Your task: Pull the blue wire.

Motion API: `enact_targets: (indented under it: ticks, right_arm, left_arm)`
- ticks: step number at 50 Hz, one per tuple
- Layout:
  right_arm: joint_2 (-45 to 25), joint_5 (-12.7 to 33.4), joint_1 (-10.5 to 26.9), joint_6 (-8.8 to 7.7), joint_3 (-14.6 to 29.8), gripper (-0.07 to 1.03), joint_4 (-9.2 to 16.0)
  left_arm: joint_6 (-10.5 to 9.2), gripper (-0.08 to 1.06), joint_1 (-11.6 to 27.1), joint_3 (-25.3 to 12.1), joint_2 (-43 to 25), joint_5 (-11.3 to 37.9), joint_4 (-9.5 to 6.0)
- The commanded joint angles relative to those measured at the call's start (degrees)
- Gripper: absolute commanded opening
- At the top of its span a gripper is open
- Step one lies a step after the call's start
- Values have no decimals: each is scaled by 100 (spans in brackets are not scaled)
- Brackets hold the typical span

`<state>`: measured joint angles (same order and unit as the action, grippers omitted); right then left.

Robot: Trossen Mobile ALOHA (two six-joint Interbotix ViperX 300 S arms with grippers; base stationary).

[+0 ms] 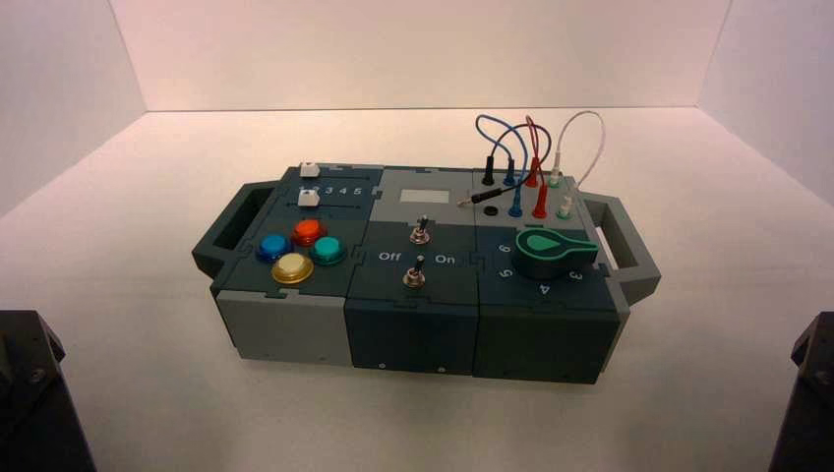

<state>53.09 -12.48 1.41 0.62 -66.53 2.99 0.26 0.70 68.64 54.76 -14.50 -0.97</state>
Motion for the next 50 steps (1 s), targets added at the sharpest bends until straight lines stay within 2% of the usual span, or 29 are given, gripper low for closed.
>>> enact_targets:
  ticks: [1, 18, 26, 34, 39, 42, 50]
  right_arm:
    - [-35, -26, 18, 26, 141, -3, 18]
    - [-35, 0, 62, 53, 132, -3, 35]
    - [-123, 272, 369, 53, 193, -3, 35]
    - [-466, 817, 765, 53, 360, -3, 167]
    - [-703, 1336, 967, 53, 501, -3, 290]
    - [-861, 1670, 1063, 53, 589, -3, 396]
    - [-1046, 2470, 1468, 53, 782, -3, 712]
  left_arm:
    - [35, -3, 9, -132, -18, -35, -9]
    - [35, -3, 9, -141, -35, 26, -9]
    - [35, -3, 202, -272, -105, 527, -9]
    - [35, -3, 861, -466, -334, 1169, -9]
    - [18, -3, 1257, -589, -536, 1477, -18]
    - [0, -3, 1652, -721, -738, 1784, -44]
    - [-26, -3, 2364, -1020, -1160, 2654, -105]
